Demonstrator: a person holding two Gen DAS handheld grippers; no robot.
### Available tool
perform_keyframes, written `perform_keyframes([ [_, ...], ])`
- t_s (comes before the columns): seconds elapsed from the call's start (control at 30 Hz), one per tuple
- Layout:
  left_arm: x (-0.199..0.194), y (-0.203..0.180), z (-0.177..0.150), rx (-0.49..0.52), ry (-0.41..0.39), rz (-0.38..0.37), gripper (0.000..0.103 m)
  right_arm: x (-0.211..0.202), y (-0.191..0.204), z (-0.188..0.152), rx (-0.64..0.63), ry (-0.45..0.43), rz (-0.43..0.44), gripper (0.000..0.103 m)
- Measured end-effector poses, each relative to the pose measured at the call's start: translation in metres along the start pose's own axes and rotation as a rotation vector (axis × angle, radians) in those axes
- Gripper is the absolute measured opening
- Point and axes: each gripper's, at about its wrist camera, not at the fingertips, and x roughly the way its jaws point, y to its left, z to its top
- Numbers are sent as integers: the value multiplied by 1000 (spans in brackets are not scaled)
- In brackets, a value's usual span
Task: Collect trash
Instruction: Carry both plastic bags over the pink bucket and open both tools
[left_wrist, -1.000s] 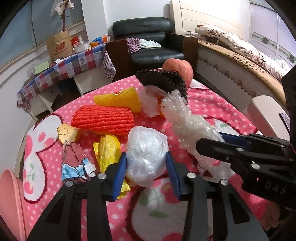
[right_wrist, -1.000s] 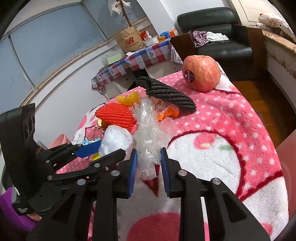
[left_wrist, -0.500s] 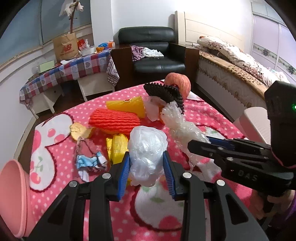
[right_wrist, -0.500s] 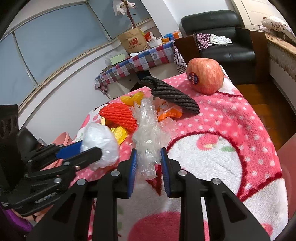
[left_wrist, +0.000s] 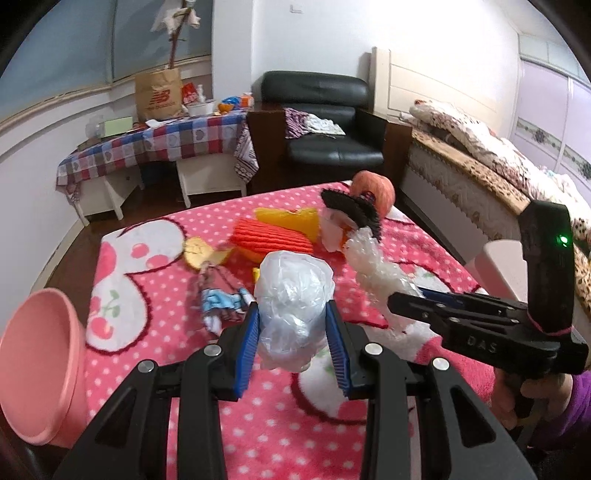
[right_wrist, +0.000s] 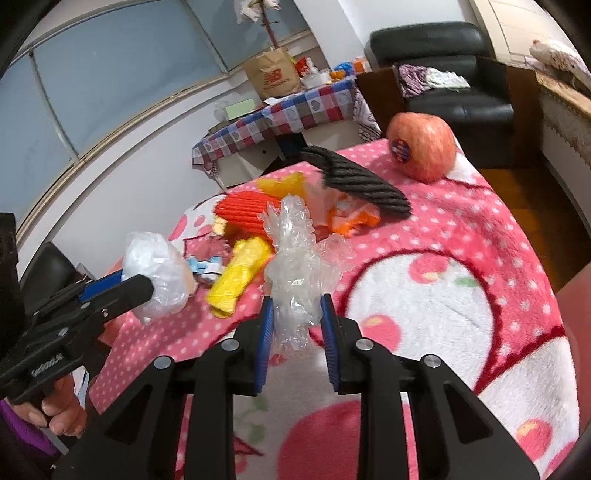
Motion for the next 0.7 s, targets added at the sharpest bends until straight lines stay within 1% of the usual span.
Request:
perform_keyframes([
  [0.2,-17,22,-4,-54,-36,23,35,-12,35,8,-87,-43,25,26],
  [0.3,-26,35,-7,-78,-54,42,35,-13,50,12,-117,-47,39,26],
  [0.7,-57,93,-27,-182,-103,125,35,7,104,17,-206,3,95,26],
])
